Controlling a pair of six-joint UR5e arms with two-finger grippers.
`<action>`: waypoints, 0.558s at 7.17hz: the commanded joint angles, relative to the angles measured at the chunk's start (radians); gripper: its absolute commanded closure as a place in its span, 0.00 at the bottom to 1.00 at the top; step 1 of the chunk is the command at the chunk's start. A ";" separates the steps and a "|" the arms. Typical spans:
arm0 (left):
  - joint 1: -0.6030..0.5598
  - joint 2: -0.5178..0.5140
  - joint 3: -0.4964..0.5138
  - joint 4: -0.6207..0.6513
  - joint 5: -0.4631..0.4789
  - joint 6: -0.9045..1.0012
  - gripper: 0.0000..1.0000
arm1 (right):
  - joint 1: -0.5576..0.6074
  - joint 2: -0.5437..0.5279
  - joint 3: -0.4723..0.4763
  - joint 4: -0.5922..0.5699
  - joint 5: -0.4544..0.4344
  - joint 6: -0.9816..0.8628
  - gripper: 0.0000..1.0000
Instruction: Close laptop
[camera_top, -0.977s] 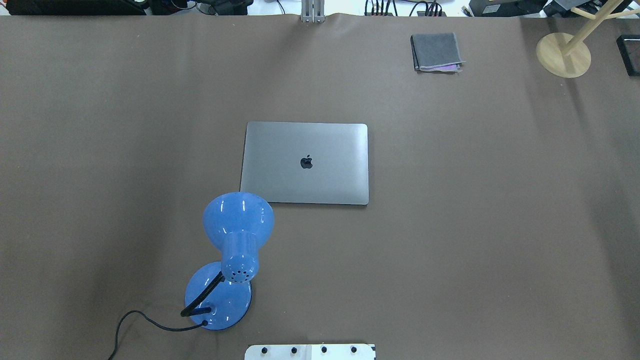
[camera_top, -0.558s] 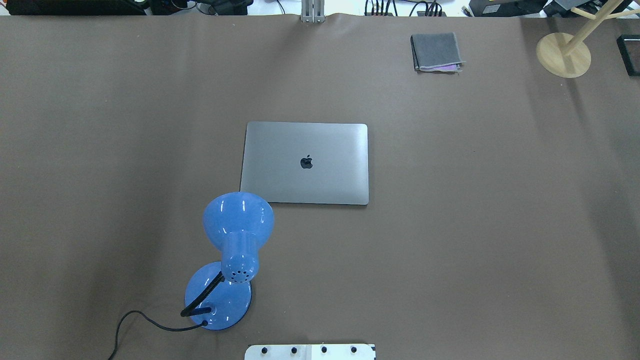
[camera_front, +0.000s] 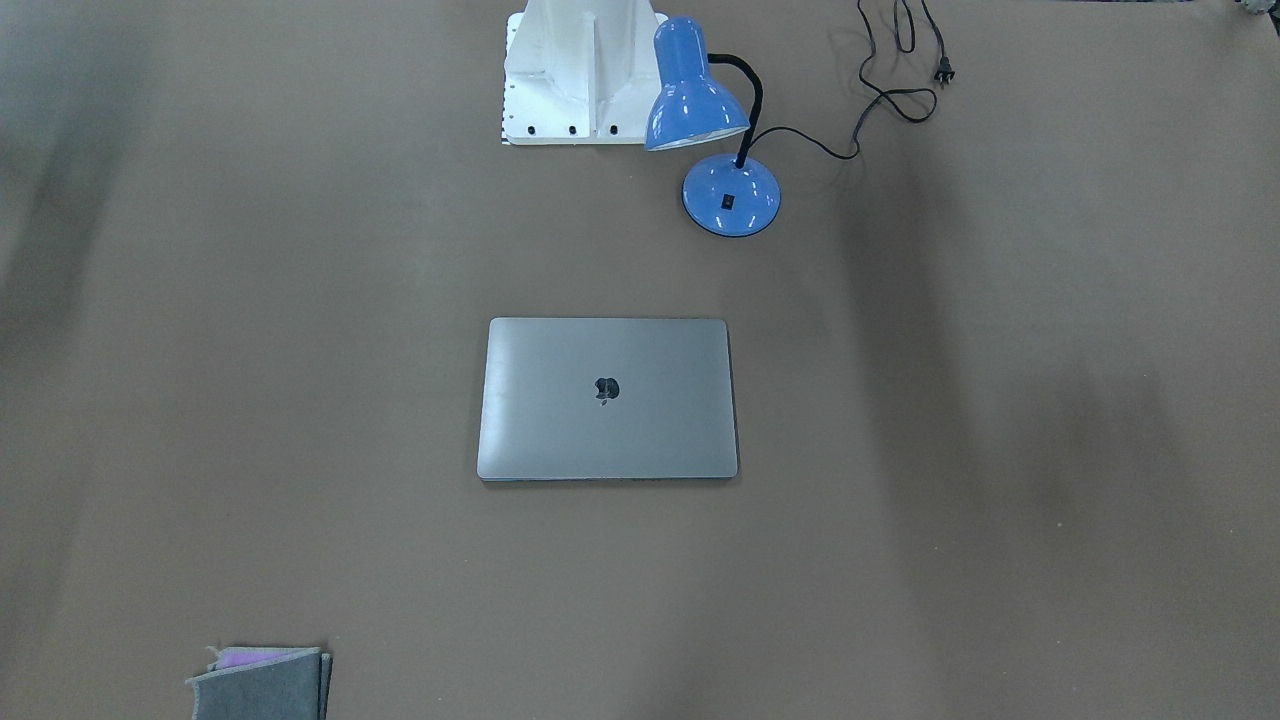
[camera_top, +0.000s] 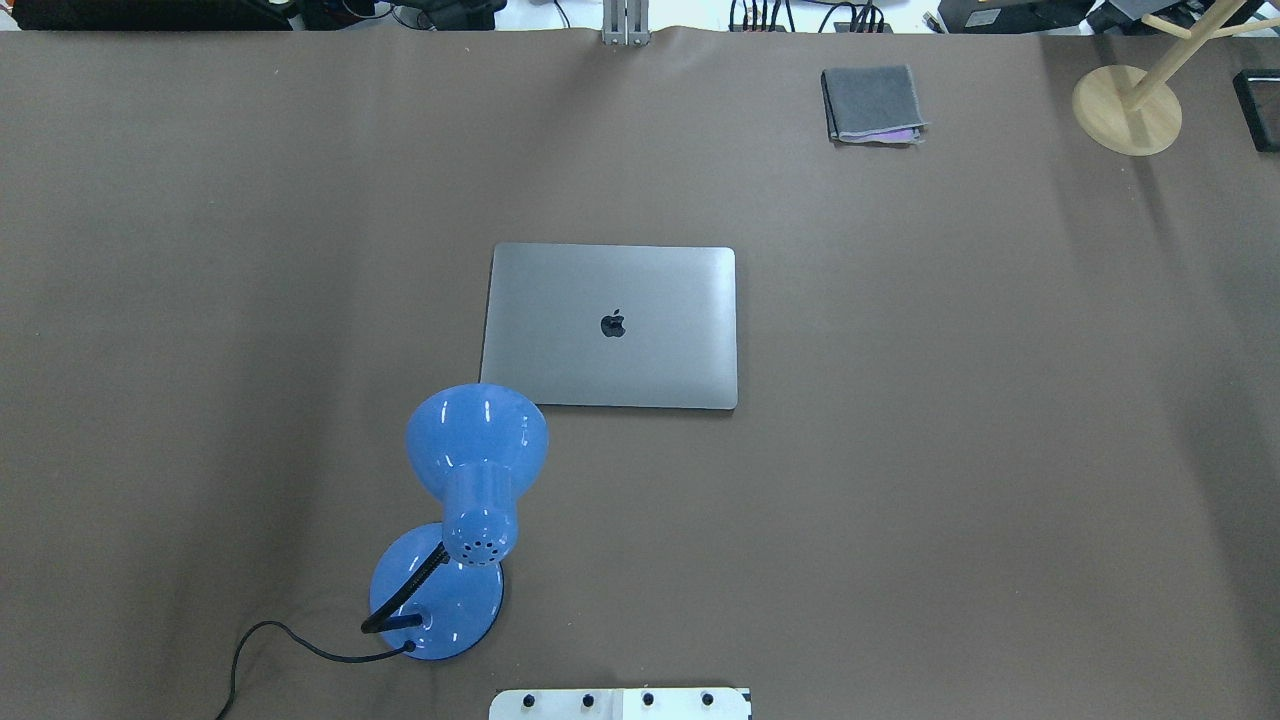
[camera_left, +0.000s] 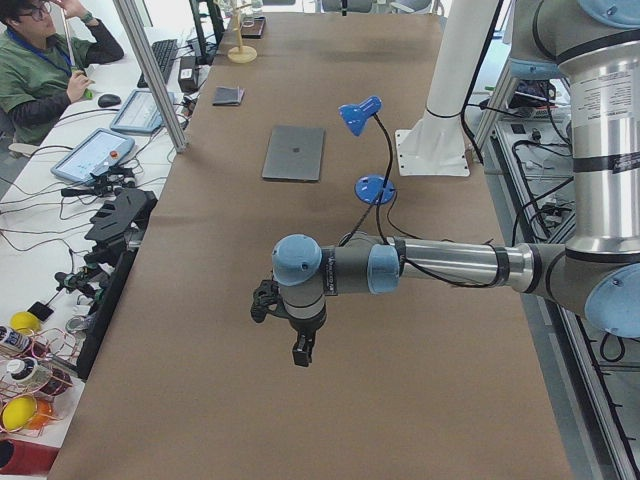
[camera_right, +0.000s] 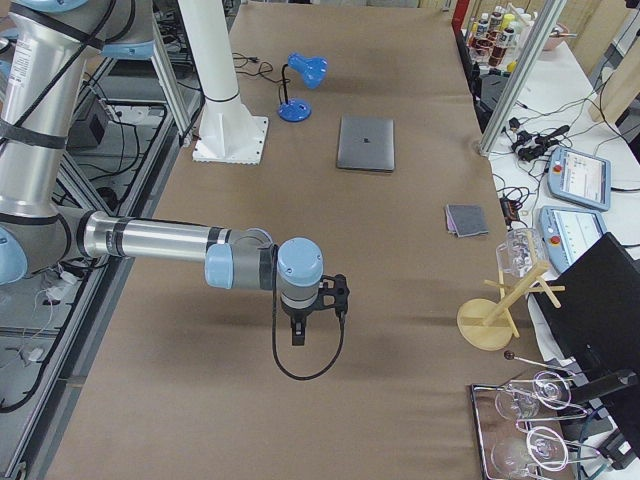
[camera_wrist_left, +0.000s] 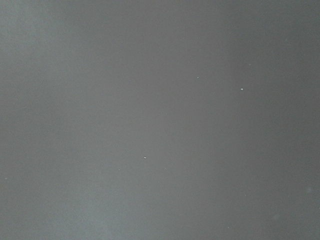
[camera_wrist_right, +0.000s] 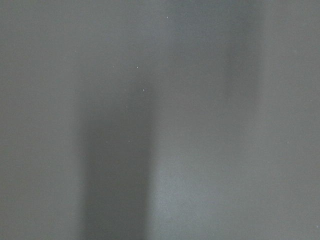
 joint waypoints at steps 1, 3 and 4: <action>-0.001 0.010 -0.010 -0.001 -0.001 0.000 0.02 | -0.001 0.001 0.003 0.001 0.000 0.000 0.00; 0.001 0.007 -0.027 -0.001 -0.001 0.000 0.02 | -0.004 -0.005 -0.006 -0.004 -0.009 -0.002 0.00; 0.001 0.007 -0.033 -0.003 -0.003 0.000 0.02 | -0.004 -0.008 -0.004 -0.001 -0.009 -0.002 0.00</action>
